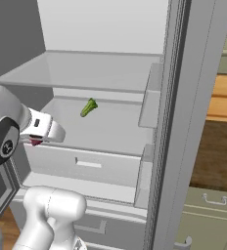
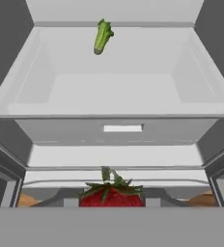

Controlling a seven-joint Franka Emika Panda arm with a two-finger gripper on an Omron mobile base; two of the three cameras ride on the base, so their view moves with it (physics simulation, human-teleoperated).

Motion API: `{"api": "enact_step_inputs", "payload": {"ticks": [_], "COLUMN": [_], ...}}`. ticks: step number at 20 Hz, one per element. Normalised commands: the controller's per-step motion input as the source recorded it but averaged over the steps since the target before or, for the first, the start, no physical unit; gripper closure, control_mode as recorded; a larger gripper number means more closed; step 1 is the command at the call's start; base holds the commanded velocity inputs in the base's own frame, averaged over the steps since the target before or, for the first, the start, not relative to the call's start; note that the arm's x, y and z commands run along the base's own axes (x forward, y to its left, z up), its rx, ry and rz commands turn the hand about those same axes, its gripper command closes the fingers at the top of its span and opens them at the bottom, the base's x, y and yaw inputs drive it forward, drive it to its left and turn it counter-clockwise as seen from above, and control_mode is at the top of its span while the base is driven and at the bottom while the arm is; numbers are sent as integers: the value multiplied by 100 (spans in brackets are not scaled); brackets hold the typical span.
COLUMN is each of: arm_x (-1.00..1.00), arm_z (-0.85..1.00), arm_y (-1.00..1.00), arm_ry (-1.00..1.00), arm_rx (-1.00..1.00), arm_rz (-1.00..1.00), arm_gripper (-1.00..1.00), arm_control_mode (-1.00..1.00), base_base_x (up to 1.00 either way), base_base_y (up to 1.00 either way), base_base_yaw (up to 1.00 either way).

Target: Take the strawberry from the fridge and place it on top of the pancake, located on the dining counter.

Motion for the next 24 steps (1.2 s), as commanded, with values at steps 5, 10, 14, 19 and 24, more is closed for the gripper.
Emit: {"api": "enact_step_inputs", "payload": {"ticks": [5, 10, 14, 19, 24], "arm_x": [-57, -55, -33, -7, 0], "arm_z": [31, 23, -13, -36, -17], "arm_y": [0, 0, 0, -2, -1], "arm_ry": [5, 5, 5, 3, 0], "arm_rx": [-9, 0, 2, 2, 1], "arm_rz": [0, 4, 5, 1, 0], "arm_gripper": [100, 100, 100, 100, 100], "arm_control_mode": [-100, -100, -100, -100, -100], "base_base_x": [0, 0, 0, 0, 0], "base_base_y": [0, 0, 0, 0, 0], "base_base_yaw": [0, 0, 0, 0, 0]}}
